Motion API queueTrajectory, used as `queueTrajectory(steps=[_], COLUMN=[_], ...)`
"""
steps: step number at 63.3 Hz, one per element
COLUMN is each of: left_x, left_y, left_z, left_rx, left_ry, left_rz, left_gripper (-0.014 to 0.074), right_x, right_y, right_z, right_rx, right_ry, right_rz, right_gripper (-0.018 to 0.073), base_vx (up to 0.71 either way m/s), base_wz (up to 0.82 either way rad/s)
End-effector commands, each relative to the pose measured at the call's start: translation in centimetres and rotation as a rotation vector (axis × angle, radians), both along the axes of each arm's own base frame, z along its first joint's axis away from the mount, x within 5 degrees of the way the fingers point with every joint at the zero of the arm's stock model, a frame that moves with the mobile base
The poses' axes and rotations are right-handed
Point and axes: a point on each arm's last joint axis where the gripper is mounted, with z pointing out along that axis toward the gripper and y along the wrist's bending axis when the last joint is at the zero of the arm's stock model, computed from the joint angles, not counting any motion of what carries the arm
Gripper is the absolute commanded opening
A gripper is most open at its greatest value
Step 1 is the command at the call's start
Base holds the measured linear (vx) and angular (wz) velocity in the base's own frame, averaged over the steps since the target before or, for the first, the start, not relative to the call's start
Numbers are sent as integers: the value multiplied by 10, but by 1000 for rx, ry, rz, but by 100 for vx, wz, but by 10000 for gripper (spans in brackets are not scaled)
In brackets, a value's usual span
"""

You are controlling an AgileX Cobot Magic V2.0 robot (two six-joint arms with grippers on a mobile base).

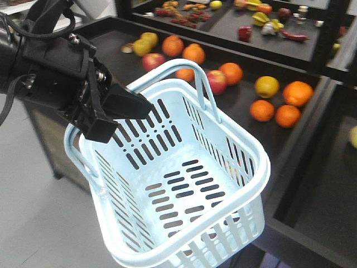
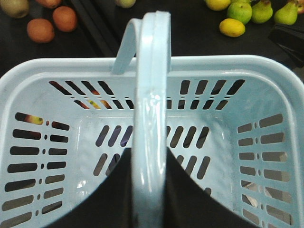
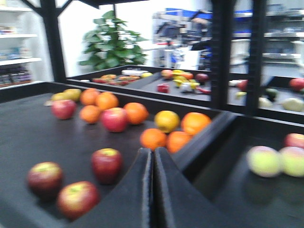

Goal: Pick three apples into basket with both arms
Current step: 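Hold the basket up with the left gripper while the base backs away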

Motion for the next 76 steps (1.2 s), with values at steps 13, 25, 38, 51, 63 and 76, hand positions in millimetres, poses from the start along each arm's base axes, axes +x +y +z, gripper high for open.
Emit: queueTrajectory(steps=[13,25,38,51,63,76], left_x=[-9,-9,-9,-9,-9,-9], left_y=[1,1,1,1,1,1], left_z=[23,23,23,23,23,23], left_rx=[-110,-110,-110,-110,-110,-110], left_ry=[-60,-60,-60,-60,-60,-60], left_rz=[21,21,21,21,21,21], left_gripper=[-6,-6,-6,-6,-6,-6], right_x=[-1,-1,-1,-1,-1,-1], right_y=[1,1,1,1,1,1], right_z=[2,2,2,2,2,2], right_rx=[-20,-20,-20,-20,-20,-20], right_ry=[-66,-66,-66,-66,-66,-66], right_rz=[8,8,8,8,8,8], right_gripper=[-5,-5,-5,-5,-5,-5], base_vx=[-15,-14,-13,-12,-11,-11], base_wz=[56,52,49,45,42,41])
